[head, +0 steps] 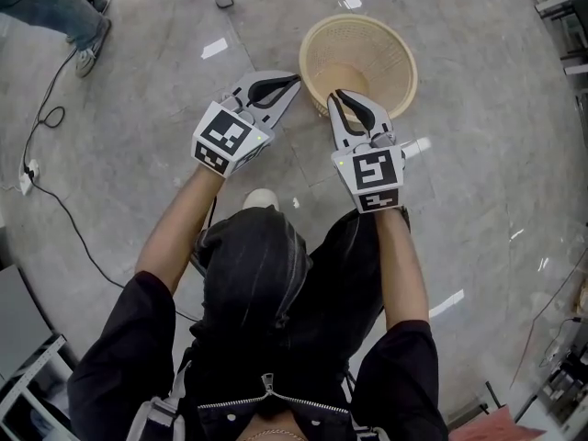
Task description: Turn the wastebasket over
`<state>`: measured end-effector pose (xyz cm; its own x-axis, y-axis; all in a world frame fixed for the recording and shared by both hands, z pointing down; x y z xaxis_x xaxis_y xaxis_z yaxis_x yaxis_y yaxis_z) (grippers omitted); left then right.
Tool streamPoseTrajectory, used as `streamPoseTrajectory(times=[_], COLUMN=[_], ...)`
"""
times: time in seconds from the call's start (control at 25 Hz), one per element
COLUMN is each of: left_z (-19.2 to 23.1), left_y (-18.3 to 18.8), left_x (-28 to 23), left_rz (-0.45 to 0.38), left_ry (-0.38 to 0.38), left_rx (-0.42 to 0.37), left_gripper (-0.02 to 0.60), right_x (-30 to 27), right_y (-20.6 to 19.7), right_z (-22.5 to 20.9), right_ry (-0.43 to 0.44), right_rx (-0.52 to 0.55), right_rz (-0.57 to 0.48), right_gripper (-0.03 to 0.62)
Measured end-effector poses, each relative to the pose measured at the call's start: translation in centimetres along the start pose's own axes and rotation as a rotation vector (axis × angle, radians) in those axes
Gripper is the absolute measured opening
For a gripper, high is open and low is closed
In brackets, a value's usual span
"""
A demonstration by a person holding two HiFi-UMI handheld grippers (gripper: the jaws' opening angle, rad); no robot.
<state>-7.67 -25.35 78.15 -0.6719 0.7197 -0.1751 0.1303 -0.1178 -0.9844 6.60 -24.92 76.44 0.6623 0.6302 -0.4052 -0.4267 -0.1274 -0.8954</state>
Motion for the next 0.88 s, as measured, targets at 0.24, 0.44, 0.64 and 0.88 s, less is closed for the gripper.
streamPoseTrajectory(times=[0.24, 0.44, 0.64, 0.88], left_z=[0.0, 0.3, 0.2, 0.3], left_y=[-1.7, -2.7, -3.4, -4.0], left_x=[1.3, 1.8, 2.1, 2.5], left_rz=[0.021, 0.021, 0.027, 0.034], left_ry=[0.017, 0.022, 0.027, 0.034], left_rx=[0.025, 0.044, 0.056, 0.066], left_gripper=[0.003, 0.003, 0.003, 0.003], right_x=[-1.6, -3.1, -4.0, -4.5], right_y=[-2.5, -3.8, -5.5, -6.8], right_z=[0.9, 1.3, 1.9, 1.9], right_ry=[0.017, 0.010, -0.001, -0.025], right_rx=[0.029, 0.125, 0.199, 0.254], right_rz=[0.087, 0.152, 0.235, 0.300], right_gripper=[0.087, 0.137, 0.163, 0.162])
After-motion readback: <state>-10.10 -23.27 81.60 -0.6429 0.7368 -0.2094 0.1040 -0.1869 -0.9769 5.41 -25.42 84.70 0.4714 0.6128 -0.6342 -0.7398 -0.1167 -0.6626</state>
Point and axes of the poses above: the fingertips, and each gripper's own axes: x backward along the fingers, z to its left, y out of its top, the point moved 7 cm from there along x, backward along the fingers, and after that the axes turned 2 degrees about -z, right-handed, at the moved point
